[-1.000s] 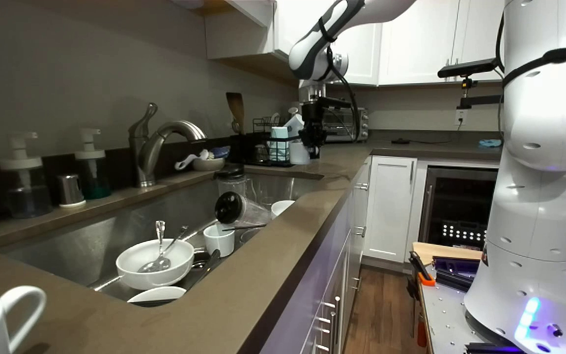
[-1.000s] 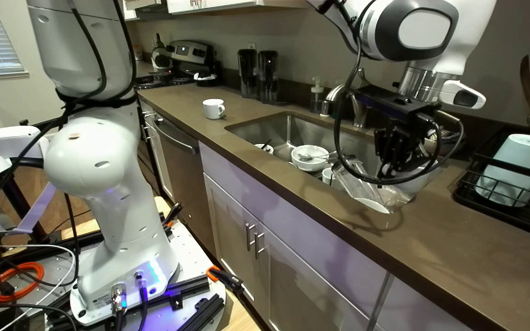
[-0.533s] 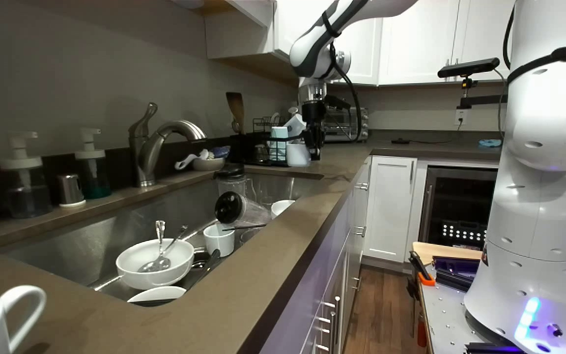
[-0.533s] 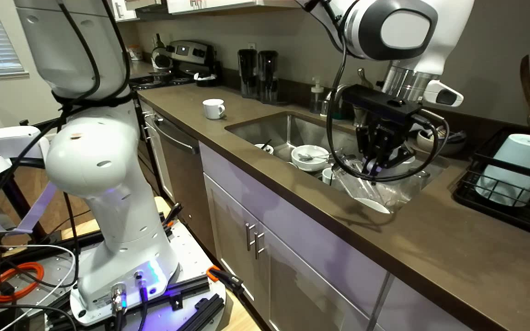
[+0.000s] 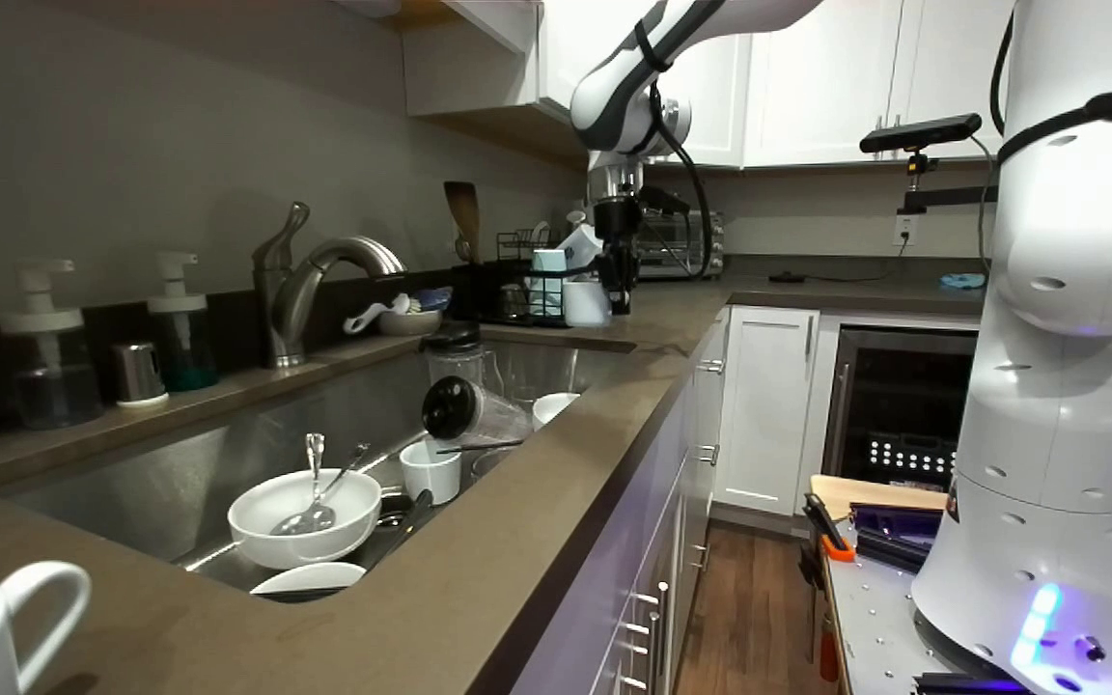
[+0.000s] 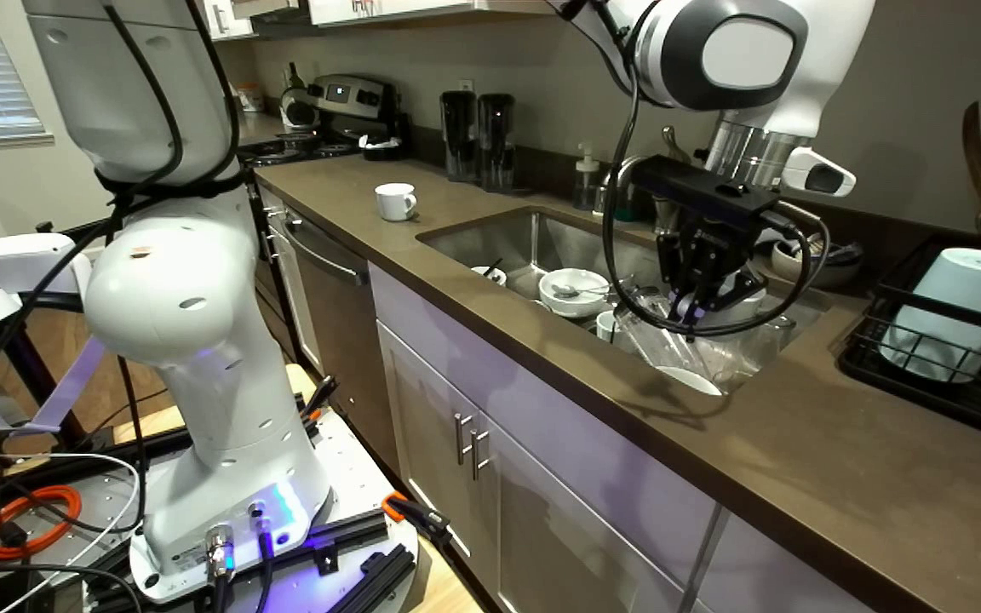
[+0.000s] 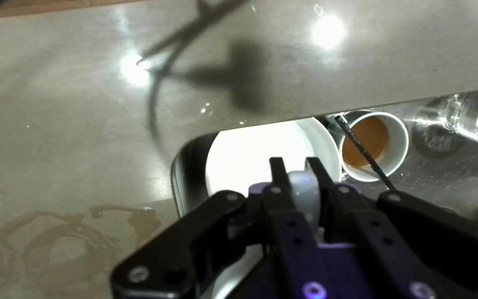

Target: Pick up the white mug on the right side of the counter, pour the liquid out of the mug and into the sink, place the mug down on the right side of the counter

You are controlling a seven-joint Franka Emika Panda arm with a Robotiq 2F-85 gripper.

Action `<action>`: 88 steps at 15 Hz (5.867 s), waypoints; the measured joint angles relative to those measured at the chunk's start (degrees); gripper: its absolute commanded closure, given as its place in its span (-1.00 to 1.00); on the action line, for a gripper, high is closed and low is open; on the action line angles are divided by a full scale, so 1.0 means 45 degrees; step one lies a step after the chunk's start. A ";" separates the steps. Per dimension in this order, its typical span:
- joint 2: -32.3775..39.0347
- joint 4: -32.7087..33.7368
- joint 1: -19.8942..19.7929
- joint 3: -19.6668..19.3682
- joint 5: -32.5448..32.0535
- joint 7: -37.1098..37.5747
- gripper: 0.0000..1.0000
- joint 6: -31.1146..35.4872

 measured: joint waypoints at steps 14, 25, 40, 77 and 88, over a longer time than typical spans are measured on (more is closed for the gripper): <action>0.0119 -0.0445 0.0337 0.0221 -0.0187 -0.1725 0.92 0.0054; -0.0661 -0.1743 0.1704 0.1136 -0.4022 -0.3180 0.92 0.1180; -0.2383 -0.4040 0.2681 0.1664 -0.7251 -0.3456 0.67 0.2562; -0.0275 -0.1967 0.4928 0.4018 -1.6846 -0.3553 0.92 -0.2884; -0.0259 -0.2865 0.5194 0.4445 -1.9703 -0.3537 0.91 -0.4782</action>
